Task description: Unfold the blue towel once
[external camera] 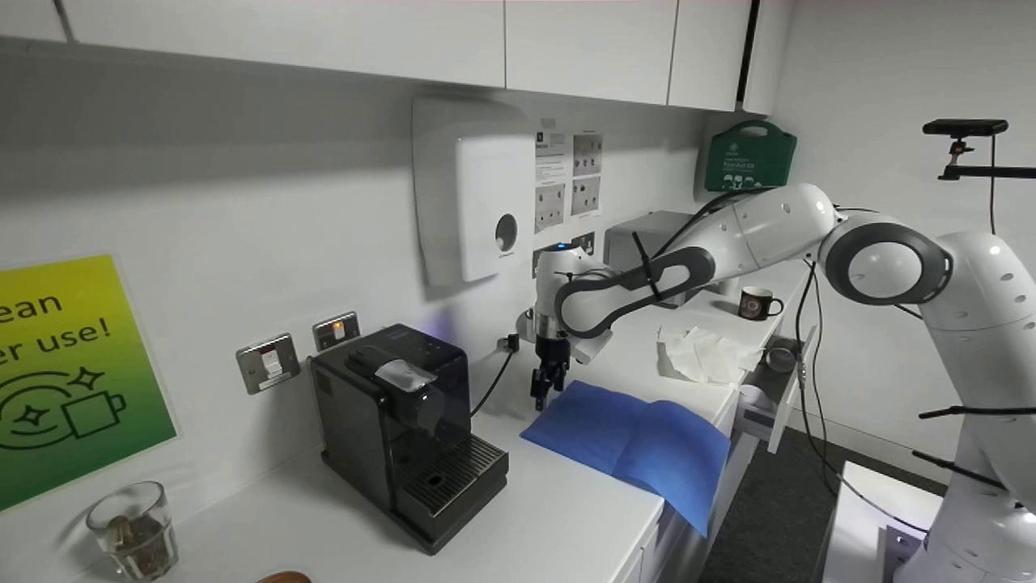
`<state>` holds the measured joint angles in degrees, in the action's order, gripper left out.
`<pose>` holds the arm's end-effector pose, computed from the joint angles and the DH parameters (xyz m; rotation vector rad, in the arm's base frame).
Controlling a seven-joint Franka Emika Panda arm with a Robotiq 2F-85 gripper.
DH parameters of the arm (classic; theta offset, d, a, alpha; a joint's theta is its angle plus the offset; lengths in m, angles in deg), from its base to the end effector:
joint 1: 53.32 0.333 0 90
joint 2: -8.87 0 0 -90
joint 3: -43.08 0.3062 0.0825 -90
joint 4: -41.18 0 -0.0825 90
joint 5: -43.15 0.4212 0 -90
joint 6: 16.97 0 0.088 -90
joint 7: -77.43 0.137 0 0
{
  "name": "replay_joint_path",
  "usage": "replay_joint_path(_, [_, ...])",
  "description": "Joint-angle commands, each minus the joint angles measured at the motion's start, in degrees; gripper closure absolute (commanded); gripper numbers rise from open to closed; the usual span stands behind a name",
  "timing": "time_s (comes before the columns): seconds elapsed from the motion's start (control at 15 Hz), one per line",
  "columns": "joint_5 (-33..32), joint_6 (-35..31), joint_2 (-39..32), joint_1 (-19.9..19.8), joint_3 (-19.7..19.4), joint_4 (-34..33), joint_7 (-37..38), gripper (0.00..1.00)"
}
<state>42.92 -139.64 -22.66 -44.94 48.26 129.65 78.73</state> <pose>0.7122 0.1641 0.2803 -3.0758 -0.3111 -0.0661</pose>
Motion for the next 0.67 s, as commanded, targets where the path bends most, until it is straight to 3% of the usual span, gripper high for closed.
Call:
replay_joint_path(0.0, [-4.79, -0.39, 3.39, 2.69, -2.36, 1.67, 5.78, 0.0])
replay_joint_path(0.27, [-10.19, -0.39, 8.43, 5.42, -3.22, 5.34, 12.82, 0.0])
replay_joint_path(0.33, [-8.12, 0.12, 3.59, 3.82, -2.04, 0.56, 9.62, 0.0])
replay_joint_path(0.6, [-9.18, 0.13, 6.09, 4.94, -2.06, 2.44, 11.77, 0.0])
